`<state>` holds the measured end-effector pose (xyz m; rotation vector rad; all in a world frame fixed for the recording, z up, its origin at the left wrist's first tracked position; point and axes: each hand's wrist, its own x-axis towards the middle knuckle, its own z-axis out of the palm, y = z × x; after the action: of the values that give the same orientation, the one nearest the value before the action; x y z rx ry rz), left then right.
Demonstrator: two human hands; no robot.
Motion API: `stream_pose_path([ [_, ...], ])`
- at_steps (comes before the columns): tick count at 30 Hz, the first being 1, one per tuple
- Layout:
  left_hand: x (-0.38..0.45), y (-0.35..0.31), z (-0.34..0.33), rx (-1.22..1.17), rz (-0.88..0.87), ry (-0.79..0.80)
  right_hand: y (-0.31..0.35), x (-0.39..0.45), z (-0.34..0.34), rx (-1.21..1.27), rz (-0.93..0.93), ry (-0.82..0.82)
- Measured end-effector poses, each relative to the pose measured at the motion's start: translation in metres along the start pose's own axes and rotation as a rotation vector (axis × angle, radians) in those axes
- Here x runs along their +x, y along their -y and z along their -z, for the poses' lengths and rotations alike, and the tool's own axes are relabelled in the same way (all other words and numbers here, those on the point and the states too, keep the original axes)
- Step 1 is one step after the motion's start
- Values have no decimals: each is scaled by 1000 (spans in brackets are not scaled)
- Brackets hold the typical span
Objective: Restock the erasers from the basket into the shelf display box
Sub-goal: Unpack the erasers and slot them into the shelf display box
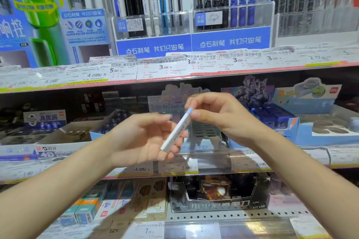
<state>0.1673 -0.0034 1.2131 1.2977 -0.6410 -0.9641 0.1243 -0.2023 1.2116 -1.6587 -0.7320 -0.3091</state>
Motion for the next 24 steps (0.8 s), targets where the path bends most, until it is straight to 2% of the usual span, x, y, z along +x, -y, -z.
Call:
stream_pose_path([
  [5, -1, 4, -9, 174, -154, -67, -4, -2, 0, 99, -30, 1],
  [8, 5, 7, -15, 282, -310, -292, -2, -3, -1, 162, -95, -11],
  [12, 15, 10, -14, 445, -429, -459, 0, 0, -6, -21, -61, -168],
  [14, 19, 11, -11, 677, -509, -530, 0, 3, -2, -74, -52, -201],
  [16, 20, 13, -3, 1120, -601, -629, -1, 6, 6, -179, -40, -219],
  [17, 19, 13, 0, 1319, -591, -639, -2, 7, 11, -246, -42, -228],
  [19, 17, 12, 5, 1563, -401, -574, -4, 8, 19, -372, -52, -228],
  [21, 20, 15, 11, 1706, -233, -495, -9, 8, 23, -459, -53, -209],
  [24, 24, 19, 17, 1815, -155, -440, -18, 8, 25, -493, -65, -195],
])
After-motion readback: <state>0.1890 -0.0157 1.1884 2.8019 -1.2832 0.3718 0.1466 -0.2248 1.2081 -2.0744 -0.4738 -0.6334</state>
